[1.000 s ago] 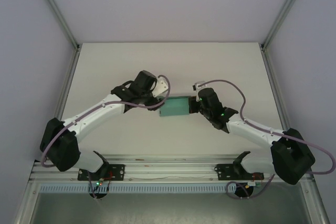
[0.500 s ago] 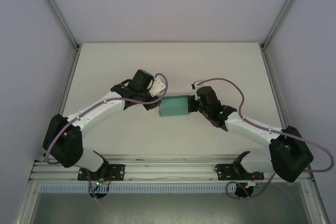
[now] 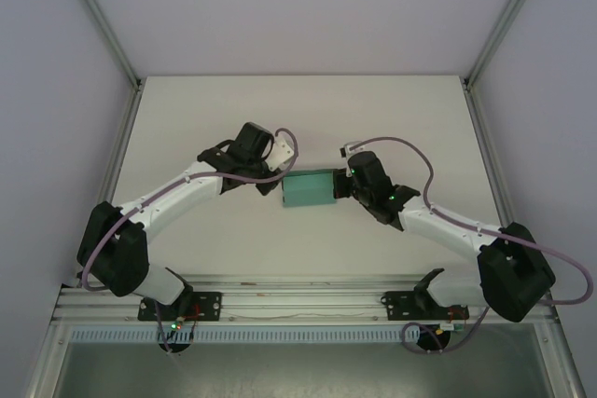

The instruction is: Assemble paper box

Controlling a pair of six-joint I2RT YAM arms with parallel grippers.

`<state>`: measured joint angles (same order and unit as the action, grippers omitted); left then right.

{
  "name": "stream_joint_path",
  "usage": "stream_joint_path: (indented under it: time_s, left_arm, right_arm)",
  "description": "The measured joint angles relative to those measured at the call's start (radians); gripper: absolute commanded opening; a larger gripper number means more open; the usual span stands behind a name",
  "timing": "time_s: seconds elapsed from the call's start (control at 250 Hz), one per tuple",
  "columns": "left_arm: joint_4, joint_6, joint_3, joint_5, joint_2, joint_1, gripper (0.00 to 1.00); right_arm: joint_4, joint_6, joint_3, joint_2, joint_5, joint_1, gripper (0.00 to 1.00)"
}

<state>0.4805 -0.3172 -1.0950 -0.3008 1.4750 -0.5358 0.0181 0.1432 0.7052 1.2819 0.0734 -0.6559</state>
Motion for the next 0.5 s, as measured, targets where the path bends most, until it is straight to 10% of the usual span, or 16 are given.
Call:
stream_joint_path:
  time_s: [0.5]
  left_arm:
    - [-0.028,0.378,0.000,-0.036,0.007,0.003,0.00]
  right_arm:
    - [-0.069,0.090,0.036,0.018,-0.158,-0.072,0.00]
